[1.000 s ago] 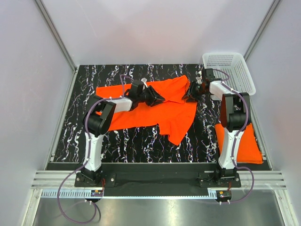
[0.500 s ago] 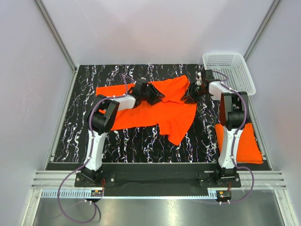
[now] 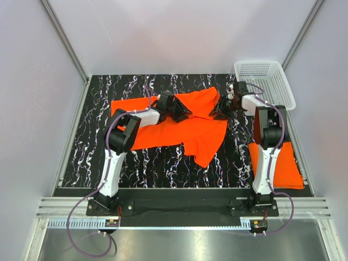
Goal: Fold and stack the t-shirts
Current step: Fold the tshirt
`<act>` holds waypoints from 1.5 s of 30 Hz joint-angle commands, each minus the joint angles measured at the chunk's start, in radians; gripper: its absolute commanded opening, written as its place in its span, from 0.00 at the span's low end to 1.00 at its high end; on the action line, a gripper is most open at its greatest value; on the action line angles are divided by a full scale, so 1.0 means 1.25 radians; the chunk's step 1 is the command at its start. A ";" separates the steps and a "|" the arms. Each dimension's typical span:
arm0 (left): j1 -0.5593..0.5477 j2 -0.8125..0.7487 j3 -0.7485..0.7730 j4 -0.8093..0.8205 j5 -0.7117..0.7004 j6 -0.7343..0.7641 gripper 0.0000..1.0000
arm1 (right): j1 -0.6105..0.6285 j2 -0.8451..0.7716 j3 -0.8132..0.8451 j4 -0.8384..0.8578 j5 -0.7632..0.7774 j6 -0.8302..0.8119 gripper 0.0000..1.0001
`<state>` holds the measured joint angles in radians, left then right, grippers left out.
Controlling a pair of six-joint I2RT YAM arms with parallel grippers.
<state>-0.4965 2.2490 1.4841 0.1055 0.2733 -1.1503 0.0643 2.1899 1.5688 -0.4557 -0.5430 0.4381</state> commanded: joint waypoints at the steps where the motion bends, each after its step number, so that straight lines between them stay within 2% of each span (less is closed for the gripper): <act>1: 0.000 0.021 0.047 0.010 -0.004 0.010 0.46 | -0.002 0.012 0.020 0.022 -0.027 0.008 0.47; 6: -0.002 0.032 0.074 0.008 0.013 0.012 0.35 | -0.002 0.018 0.024 0.031 -0.038 0.016 0.45; 10: 0.001 0.022 0.095 -0.030 0.016 0.039 0.24 | -0.004 0.024 0.038 0.042 -0.052 0.029 0.38; 13: 0.000 0.013 0.121 -0.073 0.022 0.071 0.18 | -0.004 0.028 0.058 0.042 -0.059 0.048 0.17; 14: 0.001 0.011 0.128 -0.095 0.024 0.078 0.16 | -0.004 0.024 0.060 0.041 -0.054 0.060 0.01; 19: 0.006 0.001 0.187 -0.206 0.051 0.121 0.10 | -0.010 -0.056 0.030 0.036 -0.026 0.095 0.00; 28: 0.025 -0.012 0.171 -0.246 0.126 0.099 0.05 | -0.032 -0.112 -0.019 0.030 -0.061 0.164 0.00; 32: 0.038 -0.017 0.165 -0.257 0.143 0.091 0.08 | -0.043 -0.115 -0.008 0.020 -0.090 0.209 0.00; 35: 0.043 -0.023 0.172 -0.264 0.148 0.108 0.20 | -0.045 -0.101 0.004 0.017 -0.103 0.220 0.00; 36: 0.044 -0.022 0.178 -0.266 0.151 0.115 0.28 | -0.047 -0.098 0.009 0.016 -0.103 0.221 0.00; 39: 0.046 -0.017 0.197 -0.270 0.165 0.141 0.39 | -0.047 -0.093 0.009 0.016 -0.103 0.234 0.00; 45: 0.056 -0.039 0.185 -0.306 0.154 0.230 0.44 | -0.047 -0.073 0.005 -0.040 -0.043 0.217 0.00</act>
<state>-0.4343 2.2803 1.6829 -0.2596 0.4454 -0.9489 0.0154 2.0991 1.5520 -0.4351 -0.6395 0.6949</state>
